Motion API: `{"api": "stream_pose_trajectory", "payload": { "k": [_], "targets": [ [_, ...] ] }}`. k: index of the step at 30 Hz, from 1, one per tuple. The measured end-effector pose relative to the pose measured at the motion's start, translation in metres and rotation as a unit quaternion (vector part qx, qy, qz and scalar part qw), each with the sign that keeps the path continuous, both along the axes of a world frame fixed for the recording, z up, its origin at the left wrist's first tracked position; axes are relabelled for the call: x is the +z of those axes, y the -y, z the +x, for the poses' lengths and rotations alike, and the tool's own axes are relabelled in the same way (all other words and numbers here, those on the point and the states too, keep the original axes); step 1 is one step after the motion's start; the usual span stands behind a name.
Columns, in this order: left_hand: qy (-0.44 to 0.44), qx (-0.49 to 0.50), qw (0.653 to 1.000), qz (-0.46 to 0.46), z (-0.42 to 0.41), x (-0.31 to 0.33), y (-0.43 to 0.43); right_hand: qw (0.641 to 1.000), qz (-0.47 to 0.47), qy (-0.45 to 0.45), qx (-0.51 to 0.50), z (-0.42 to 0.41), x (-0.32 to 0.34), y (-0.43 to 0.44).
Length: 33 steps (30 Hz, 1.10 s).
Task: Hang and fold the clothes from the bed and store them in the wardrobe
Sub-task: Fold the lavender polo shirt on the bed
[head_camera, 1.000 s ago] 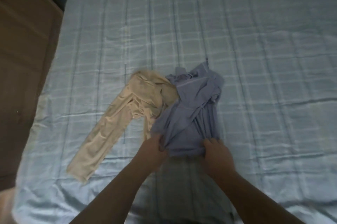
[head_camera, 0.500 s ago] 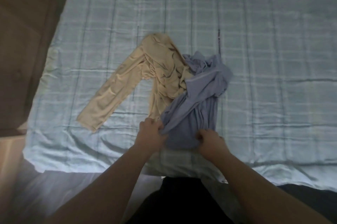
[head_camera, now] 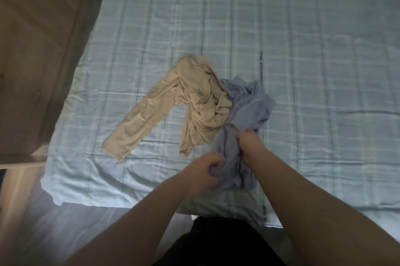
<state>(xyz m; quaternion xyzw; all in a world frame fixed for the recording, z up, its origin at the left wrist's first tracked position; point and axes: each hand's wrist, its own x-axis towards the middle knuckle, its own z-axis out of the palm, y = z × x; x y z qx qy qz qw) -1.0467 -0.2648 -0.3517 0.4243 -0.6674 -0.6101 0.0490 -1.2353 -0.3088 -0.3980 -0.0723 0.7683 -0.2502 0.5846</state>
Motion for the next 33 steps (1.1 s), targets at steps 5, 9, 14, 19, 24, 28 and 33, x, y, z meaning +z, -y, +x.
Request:
{"api": "stream_pose_trajectory", "payload": {
  "k": [5,9,14,19,24,28,33],
  "targets": [
    [0.012,0.000,0.999,0.038,-0.001,0.032,-0.001,0.994,-0.079,0.032,-0.064,-0.018,0.041,-0.025],
    [0.038,0.015,0.999,0.027,-0.001,0.064,-0.005,0.979,-0.163,0.070,-0.102,-0.030,0.091,-0.052],
    [0.085,-0.009,0.995,-0.048,-0.008,0.099,-0.013,0.976,-0.218,0.003,-0.025,-0.038,0.159,-0.086],
    [0.064,0.030,0.993,-0.093,-0.018,0.135,-0.014,0.967,-0.245,-0.055,0.038,-0.061,0.222,-0.110],
    [0.045,0.062,0.985,-0.158,-0.044,0.169,0.002,0.955,-0.293,-0.046,-0.001,-0.090,0.288,-0.127],
    [0.035,0.065,0.979,-0.191,-0.082,0.205,0.016,0.943,-0.332,-0.029,0.006,-0.121,0.327,-0.132],
    [0.020,-0.013,0.988,-0.156,-0.133,0.238,0.027,0.915,-0.402,0.039,0.004,-0.171,0.353,-0.130]
  ]
}}
